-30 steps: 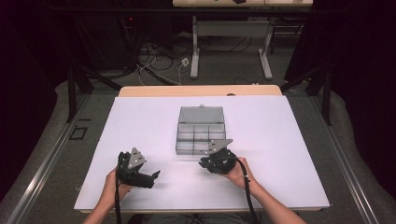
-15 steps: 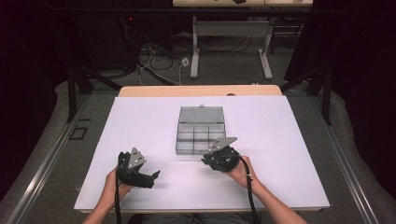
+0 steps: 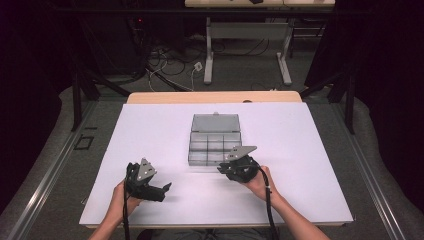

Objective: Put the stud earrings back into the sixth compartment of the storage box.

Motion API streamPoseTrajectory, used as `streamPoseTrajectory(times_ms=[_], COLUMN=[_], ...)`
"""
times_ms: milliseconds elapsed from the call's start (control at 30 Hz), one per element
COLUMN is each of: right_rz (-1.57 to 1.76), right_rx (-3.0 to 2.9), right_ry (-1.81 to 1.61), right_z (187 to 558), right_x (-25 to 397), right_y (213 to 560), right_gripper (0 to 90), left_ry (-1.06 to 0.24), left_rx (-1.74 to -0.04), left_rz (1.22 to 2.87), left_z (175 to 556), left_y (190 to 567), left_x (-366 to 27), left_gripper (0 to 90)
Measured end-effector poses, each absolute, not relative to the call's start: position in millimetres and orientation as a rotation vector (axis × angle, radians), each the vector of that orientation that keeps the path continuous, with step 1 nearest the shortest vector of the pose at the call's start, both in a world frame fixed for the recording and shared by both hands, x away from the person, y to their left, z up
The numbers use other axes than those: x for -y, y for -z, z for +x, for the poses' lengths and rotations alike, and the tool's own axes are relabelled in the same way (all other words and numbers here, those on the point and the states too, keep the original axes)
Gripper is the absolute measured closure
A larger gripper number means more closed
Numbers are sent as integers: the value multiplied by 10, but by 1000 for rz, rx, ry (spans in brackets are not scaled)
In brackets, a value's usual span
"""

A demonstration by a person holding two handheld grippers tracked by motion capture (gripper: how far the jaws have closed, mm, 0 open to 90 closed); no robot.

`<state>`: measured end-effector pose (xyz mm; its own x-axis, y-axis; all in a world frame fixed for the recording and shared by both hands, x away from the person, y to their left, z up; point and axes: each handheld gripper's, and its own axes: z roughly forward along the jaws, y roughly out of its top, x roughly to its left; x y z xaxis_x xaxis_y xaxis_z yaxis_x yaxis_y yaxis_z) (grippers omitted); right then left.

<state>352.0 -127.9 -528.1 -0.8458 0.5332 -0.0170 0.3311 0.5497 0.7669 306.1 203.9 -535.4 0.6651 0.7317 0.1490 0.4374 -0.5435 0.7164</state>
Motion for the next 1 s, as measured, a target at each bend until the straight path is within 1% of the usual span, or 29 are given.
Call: streamPoseTrajectory(times_ms=[1000], right_rz=[813], right_rx=[-2392], right_ry=[-1200], right_z=[3614], right_x=[1446], right_y=[5214], right_gripper=[797], left_ry=[-579], left_rx=[-898], left_rz=[2227], left_z=[3059], left_y=[5358], left_x=[-2028], left_gripper=[1])
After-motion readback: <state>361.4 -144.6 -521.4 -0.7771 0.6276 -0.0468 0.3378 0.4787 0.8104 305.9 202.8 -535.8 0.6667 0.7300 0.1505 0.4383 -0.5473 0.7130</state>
